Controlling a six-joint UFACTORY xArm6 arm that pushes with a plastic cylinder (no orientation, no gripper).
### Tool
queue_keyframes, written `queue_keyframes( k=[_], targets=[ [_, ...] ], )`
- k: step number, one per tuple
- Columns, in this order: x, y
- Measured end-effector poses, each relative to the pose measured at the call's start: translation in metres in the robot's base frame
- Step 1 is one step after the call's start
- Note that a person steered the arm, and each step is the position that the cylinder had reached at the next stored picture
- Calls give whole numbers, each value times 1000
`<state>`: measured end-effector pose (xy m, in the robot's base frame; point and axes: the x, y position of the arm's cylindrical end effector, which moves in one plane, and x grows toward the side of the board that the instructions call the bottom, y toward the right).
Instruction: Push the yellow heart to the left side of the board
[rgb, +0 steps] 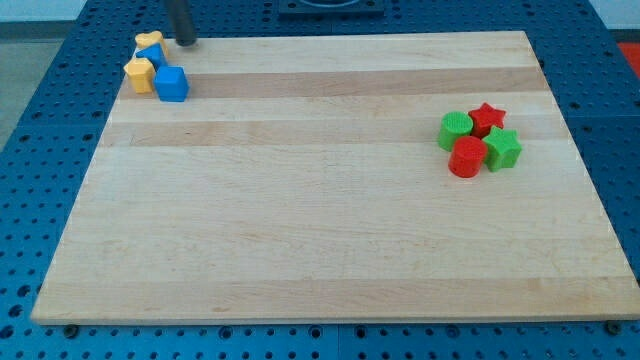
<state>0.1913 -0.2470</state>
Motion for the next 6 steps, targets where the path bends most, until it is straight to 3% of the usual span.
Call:
queue_keyframes(
  k=[1,2,3,4,5,6],
  targets=[
    [6,19],
    [26,103],
    [87,132],
    [176,88],
    [216,-42],
    [214,-58]
  ],
)
